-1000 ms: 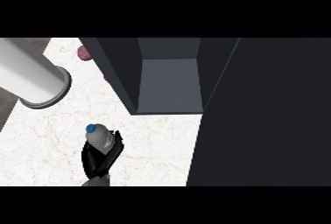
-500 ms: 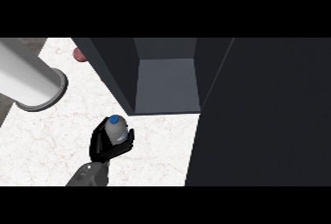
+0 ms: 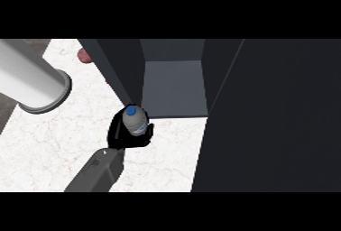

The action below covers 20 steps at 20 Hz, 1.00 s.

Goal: Pick up the bottled water, place it into the cabinet and close the cabinet

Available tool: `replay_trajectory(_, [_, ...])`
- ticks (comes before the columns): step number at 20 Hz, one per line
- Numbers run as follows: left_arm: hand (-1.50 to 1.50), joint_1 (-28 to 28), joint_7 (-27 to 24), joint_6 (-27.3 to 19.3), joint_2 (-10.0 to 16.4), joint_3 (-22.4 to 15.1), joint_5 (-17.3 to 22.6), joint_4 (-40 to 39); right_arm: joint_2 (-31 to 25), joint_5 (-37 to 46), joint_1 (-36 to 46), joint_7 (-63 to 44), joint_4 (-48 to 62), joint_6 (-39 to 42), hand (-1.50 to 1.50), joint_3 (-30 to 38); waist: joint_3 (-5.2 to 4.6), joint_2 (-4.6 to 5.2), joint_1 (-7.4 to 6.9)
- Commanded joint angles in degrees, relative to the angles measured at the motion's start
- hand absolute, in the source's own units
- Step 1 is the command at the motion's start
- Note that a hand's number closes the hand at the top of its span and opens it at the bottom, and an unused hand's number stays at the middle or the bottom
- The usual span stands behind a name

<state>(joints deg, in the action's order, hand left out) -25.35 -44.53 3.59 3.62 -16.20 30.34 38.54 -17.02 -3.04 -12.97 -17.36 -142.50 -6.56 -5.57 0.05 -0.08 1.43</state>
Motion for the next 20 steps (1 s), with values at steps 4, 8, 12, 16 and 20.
replay_trajectory(4, [1.50,-4.0,6.9,-4.7,-3.5,-1.5,2.0,5.6,0.2,-16.1,-4.0,1.9,-2.2,5.9,-1.50,11.7,0.07,-0.25,-0.17])
replay_trajectory(8, [1.50,-7.8,10.3,-9.1,-3.6,-4.3,5.4,7.3,-0.2,-19.6,-1.8,2.0,1.2,8.3,-1.50,17.1,0.01,-0.05,0.20])
replay_trajectory(12, [1.50,-11.1,10.7,-12.5,-3.6,-5.0,5.8,5.6,0.5,-22.4,-5.8,4.3,-0.1,12.7,-1.50,20.4,0.00,-0.02,1.29])
replay_trajectory(16, [1.50,-14.4,13.0,-19.0,-3.6,-10.1,9.9,8.0,-0.5,-25.8,-1.0,0.8,2.7,12.4,-1.50,24.3,-0.06,0.06,1.32])
replay_trajectory(20, [1.50,-21.0,13.6,-19.4,-3.6,-10.4,14.0,3.3,0.0,-28.4,-3.0,5.5,7.4,17.7,-1.50,27.3,-0.05,0.37,1.99])
